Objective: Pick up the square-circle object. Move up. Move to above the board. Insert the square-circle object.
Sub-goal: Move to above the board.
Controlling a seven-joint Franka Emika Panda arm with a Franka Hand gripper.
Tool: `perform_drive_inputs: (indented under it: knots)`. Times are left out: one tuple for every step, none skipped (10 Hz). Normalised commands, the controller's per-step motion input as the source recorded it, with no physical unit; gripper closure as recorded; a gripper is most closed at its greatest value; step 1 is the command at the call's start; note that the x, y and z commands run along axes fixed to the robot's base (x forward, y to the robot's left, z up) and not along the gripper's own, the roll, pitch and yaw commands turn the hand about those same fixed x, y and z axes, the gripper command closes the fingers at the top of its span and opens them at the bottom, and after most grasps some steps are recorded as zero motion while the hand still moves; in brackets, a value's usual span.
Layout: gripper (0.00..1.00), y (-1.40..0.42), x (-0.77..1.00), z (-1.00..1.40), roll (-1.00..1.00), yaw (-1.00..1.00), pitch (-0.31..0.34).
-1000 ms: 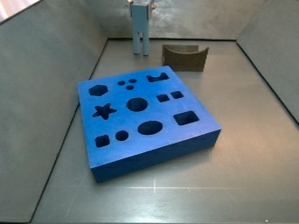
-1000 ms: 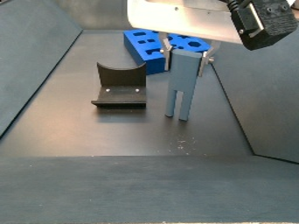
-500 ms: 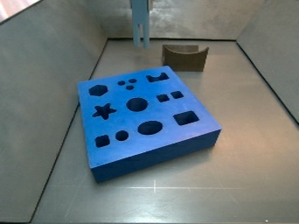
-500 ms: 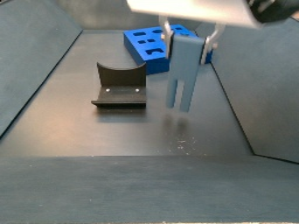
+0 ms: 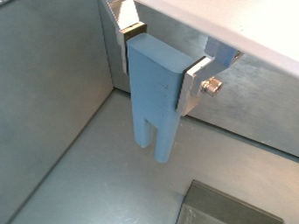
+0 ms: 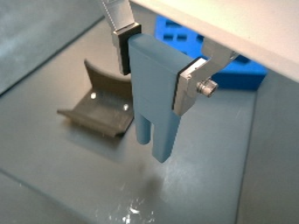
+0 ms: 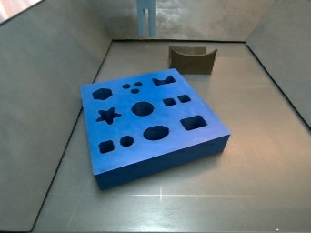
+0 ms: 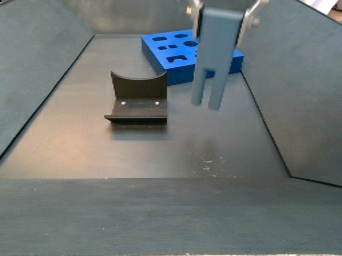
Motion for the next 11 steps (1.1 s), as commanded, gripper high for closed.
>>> perform_drive_inputs:
  knots:
    - [1.0,0.1,0.01,1.0,-0.42,-0.1,0.058]
    - [1.0,0.09,0.01,1.0,-0.3,-0.07,0.053]
    - [1.0,0.09,0.01,1.0,-0.21,-0.05,0.04]
    - [1.0,0.09,0.01,1.0,-0.18,-0.04,0.032]
    - [1.0,0.09,0.02,1.0,-0.16,-0.04,0.032]
    - [1.0,0.09,0.02,1.0,-0.15,-0.04,0.041]
    - [1.0,0.08,0.02,0.93,-0.13,-0.04,0.054]
    - [1.0,0.07,0.02,0.76,-0.12,-0.04,0.063]
    - [1.0,0.05,0.02,0.58,-0.1,-0.04,0.069]
    - [1.0,0.03,0.02,0.35,-0.09,-0.04,0.071]
    - [1.0,0.03,0.01,0.19,-0.07,-0.03,0.075]
